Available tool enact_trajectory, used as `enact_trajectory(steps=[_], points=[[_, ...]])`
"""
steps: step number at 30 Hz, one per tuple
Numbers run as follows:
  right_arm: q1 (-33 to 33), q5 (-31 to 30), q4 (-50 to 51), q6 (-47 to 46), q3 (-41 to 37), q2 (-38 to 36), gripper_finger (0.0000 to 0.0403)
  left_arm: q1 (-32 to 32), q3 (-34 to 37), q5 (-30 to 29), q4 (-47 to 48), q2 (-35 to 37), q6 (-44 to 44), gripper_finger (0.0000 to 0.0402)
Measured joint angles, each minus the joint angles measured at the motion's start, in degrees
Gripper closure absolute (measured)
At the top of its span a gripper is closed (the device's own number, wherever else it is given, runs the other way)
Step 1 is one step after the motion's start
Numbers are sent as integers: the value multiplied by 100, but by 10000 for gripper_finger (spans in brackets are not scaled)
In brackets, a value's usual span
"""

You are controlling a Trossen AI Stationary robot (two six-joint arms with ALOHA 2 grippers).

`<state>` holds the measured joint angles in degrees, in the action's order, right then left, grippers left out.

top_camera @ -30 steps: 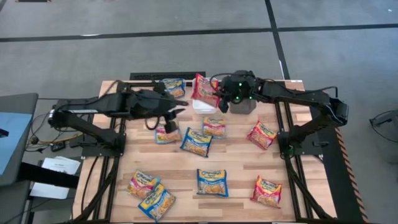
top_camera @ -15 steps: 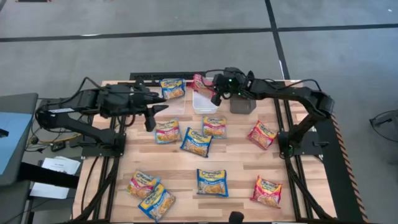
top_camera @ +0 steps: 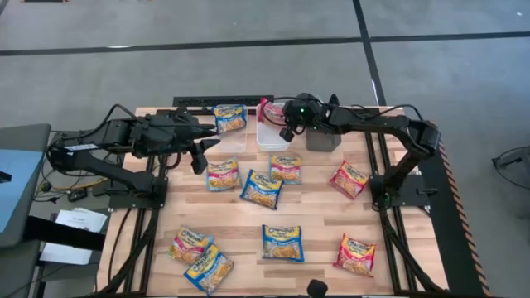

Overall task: Sort Maruchan noodles
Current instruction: Put the red noodle pack into the white bin

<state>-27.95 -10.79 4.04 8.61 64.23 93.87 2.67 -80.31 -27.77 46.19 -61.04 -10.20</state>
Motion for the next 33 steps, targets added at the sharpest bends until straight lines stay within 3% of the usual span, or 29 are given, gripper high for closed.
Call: enact_trajectory(steps=[33], points=[[-93, 144, -1, -259, -2, 677, 355, -1, 0, 9, -22, 2, -251, 295]])
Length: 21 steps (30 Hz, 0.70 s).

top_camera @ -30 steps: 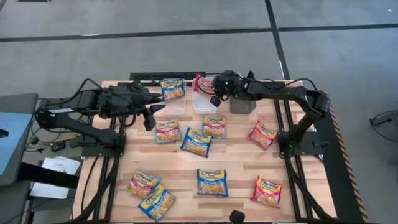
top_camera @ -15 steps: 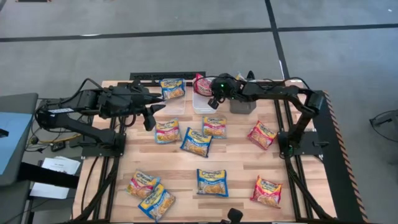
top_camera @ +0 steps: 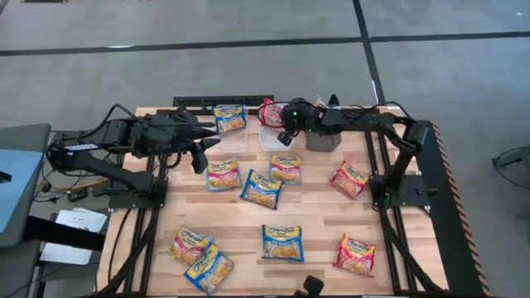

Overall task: Sort Maruchan noodles
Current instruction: Put the red noodle pack into the white bin

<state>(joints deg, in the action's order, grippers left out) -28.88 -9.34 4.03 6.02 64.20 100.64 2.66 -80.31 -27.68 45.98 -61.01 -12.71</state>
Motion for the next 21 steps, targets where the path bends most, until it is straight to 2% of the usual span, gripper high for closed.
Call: enact_trajectory(steps=[5, 21], points=[[-15, -41, 4, 44, 0, 0, 331, 0, 0, 1, 0, 0, 27, 295], [-44, -736, -2, 140, 0, -24, 229, 0, 0, 16, 124, -1, 247, 295]])
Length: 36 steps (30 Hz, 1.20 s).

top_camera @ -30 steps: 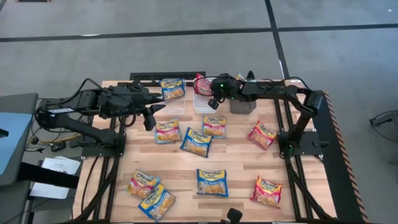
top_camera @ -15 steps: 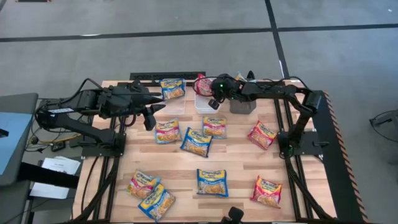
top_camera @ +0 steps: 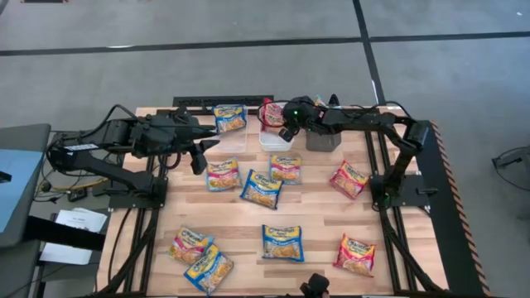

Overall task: Sort Maruchan noodles
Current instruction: Put the red noodle pack into the white bin, then put the blue noodle pack into the transparent bin

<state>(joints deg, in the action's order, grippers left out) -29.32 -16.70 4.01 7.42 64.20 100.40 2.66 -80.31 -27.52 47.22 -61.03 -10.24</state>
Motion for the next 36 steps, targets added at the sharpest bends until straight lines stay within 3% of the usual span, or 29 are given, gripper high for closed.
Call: enact_trajectory(steps=[7, 11, 24, 36], points=[[2, -10, 441, 49, 251, -92, 221, 0, 0, 30, -7, -1, -45, 295], [4, -7, 1329, 8, 724, -149, 222, 0, 0, 35, -26, -1, -447, 295], [120, 29, 4187, -8, 2318, -178, 225, 0, 0, 172, 244, -1, -391, 295], [242, 1126, 6494, -721, 2648, -383, 230, 0, 0, 170, 628, -1, -586, 295]])
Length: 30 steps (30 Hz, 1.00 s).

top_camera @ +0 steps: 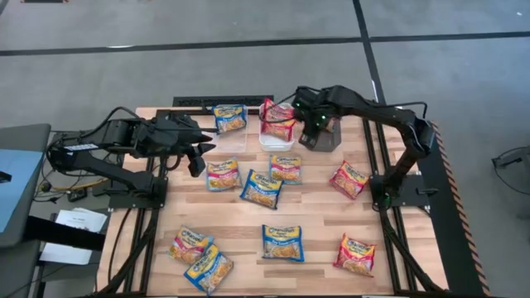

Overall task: Sort Maruchan noodles
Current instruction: Put the blue noodle pack into the transparent bin

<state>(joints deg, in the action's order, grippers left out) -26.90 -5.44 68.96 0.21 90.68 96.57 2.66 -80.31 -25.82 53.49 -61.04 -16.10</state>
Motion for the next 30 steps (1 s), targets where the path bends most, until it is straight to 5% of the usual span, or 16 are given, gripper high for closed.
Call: enact_trajectory(steps=[9, 22, 30], points=[[452, 568, 586, 9, 1, -507, 230, 0, 0, -2, 0, 0, -107, 295], [1253, 554, 628, -591, 0, -1804, 230, 0, 0, -2, 28, 0, -219, 295], [1848, -261, 963, -1089, -65, -2301, 230, 0, -1, -5, 28, 0, -219, 295]])
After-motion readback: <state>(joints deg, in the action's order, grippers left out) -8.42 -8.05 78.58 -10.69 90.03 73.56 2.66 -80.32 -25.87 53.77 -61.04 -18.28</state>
